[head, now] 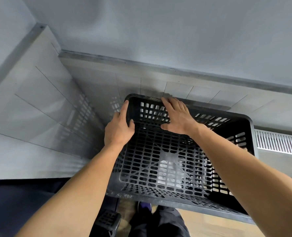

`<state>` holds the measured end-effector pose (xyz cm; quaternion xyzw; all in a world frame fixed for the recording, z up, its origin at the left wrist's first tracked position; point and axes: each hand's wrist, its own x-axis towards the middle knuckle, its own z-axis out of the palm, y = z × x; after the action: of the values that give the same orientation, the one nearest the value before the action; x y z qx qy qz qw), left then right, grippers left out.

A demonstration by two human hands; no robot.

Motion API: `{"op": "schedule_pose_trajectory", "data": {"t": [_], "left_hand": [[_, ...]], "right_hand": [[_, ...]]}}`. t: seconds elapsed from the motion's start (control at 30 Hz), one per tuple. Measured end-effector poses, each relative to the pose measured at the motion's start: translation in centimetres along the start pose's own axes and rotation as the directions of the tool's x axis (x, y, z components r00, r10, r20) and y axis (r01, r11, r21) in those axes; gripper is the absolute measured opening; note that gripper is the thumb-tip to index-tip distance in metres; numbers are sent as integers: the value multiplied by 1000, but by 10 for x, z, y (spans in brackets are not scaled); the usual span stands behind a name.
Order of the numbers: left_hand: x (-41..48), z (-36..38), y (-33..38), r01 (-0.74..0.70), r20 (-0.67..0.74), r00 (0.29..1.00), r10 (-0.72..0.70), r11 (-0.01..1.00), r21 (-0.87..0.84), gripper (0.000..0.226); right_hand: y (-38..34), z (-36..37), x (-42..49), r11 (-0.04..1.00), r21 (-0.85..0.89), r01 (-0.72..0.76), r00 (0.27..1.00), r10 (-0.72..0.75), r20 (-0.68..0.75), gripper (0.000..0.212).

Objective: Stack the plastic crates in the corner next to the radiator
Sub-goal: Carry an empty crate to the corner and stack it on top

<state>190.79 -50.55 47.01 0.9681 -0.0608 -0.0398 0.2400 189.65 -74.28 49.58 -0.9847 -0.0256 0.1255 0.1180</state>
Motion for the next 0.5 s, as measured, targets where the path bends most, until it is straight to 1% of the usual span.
{"op": "schedule_pose_trajectory", "data": {"t": [0.1, 0.23, 0.33, 0.4, 0.5], "left_hand": [[-7, -1, 3, -59, -11, 998, 59, 998, 36, 77], [-24, 2, -2, -172, -6, 984, 178, 956, 237, 76], [-51, 3, 1, -156, -57, 982, 182, 938, 308, 72], [-72, 3, 4, -125, -81, 985, 155, 948, 293, 67], [-104, 4, 6, -103, -70, 989, 126, 956, 274, 61]], "right_hand": [[-2, -2, -22, 999, 26, -23, 999, 23, 23, 106], [-9, -7, -53, 997, 67, -40, 994, 33, 104, 101], [-16, -3, -79, 994, 97, -43, 986, 27, 164, 95], [-21, 2, -97, 993, 105, -45, 977, 22, 211, 91], [-25, 9, -119, 991, 121, -54, 964, 21, 264, 87]]}}
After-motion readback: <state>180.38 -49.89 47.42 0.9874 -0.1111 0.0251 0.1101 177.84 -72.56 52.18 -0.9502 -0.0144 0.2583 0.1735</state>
